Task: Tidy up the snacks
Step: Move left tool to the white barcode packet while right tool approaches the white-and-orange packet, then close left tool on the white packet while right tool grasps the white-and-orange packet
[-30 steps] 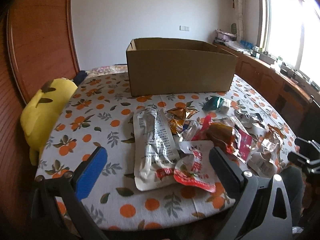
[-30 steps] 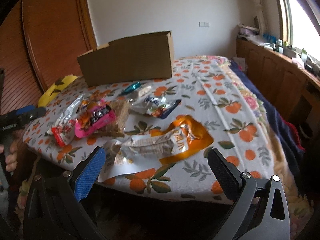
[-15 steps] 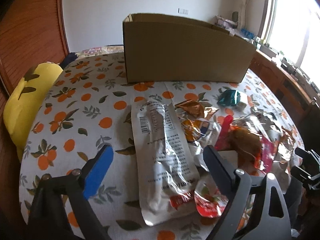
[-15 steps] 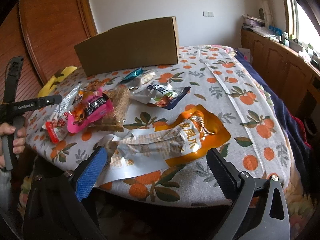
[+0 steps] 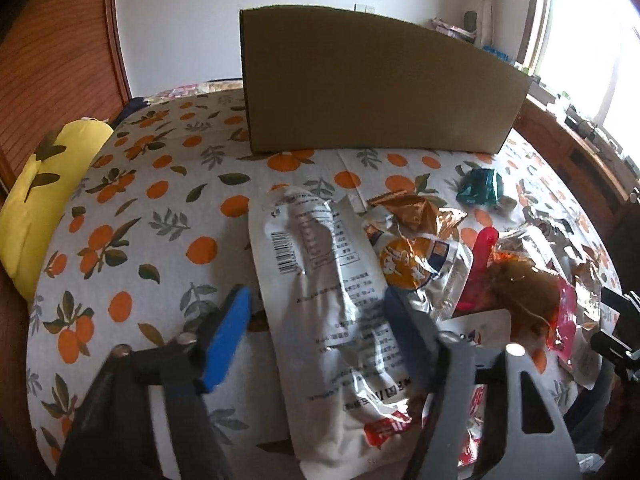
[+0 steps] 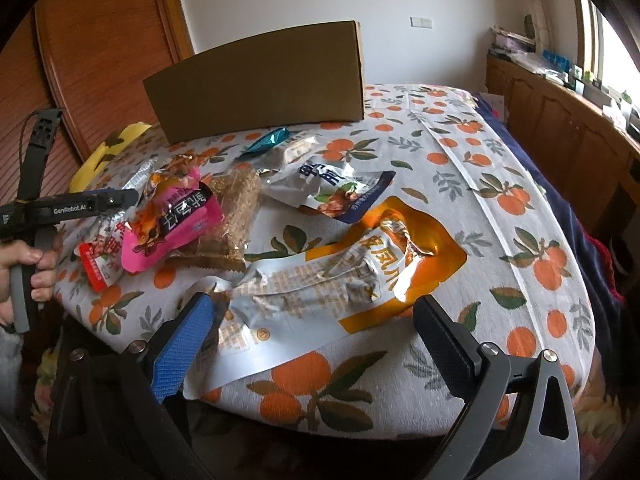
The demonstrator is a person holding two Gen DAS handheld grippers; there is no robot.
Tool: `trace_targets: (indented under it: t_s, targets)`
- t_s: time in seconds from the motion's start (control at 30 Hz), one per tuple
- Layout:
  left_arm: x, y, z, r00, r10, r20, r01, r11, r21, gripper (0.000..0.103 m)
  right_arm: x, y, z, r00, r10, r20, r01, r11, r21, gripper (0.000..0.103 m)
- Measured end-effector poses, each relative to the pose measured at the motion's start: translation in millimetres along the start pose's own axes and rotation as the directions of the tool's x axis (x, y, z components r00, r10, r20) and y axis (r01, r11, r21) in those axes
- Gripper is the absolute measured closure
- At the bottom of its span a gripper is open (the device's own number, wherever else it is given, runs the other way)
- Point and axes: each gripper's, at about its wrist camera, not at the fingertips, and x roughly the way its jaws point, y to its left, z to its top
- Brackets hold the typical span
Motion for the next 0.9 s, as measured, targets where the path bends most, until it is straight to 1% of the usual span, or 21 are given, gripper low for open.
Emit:
trace_targets:
  t_s: [0.1, 0.2, 0.3, 0.47, 0.5, 0.6, 0.67, 0.73, 0.9]
  targets:
    - [-2, 5, 2, 1.000, 0.002, 0.006, -0.002, 1.000, -0.006, 0.049, 3, -1, 4, 1.000, 0.002, 0.000, -0.002, 1.000, 0.000, 0.002]
    - [-2, 10, 4, 1.000, 0.007, 0.006, -0.007, 1.000, -0.007, 0.049, 5, -2, 7, 1.000, 0.007, -0.001, -0.007, 1.000, 0.000, 0.002]
    - [1, 19, 5, 1.000, -0.015, -0.015, 0.015, 0.999, -0.036, 0.042, 7, -3, 10, 1.000, 0.007, -0.002, -0.007, 1.000, 0.000, 0.002]
    - [4, 19, 9, 1.000, -0.017, -0.021, 0.016, 0.999, -0.029, 0.039, 12, -3, 17, 1.000, 0.007, -0.008, -0.007, 1.000, 0.000, 0.002]
    - [5, 19, 9, 1.000, -0.022, -0.020, 0.021, 0.999, -0.027, 0.041, 14, -3, 19, 1.000, 0.006, -0.010, -0.006, 1.000, 0.001, 0.002]
    - [6, 15, 12, 0.999, -0.044, -0.014, 0.044, 0.999, -0.016, 0.054, 19, -4, 23, 1.000, 0.007, -0.018, -0.007, 1.000, 0.004, 0.002]
    - [4, 12, 11, 1.000, -0.029, -0.004, 0.029, 1.000, -0.001, 0.056, 23, -4, 24, 1.000, 0.000, -0.022, 0.000, 1.000, -0.005, 0.002]
    - [2, 12, 9, 1.000, -0.029, -0.001, 0.029, 1.000, 0.009, 0.058, 25, -3, 25, 1.000, -0.012, -0.026, 0.012, 1.000, -0.024, 0.002]
    - [-5, 20, 7, 0.999, -0.035, 0.003, 0.035, 0.999, -0.013, 0.063, 28, -1, 24, 0.999, -0.033, -0.036, 0.030, 0.997, -0.072, 0.003]
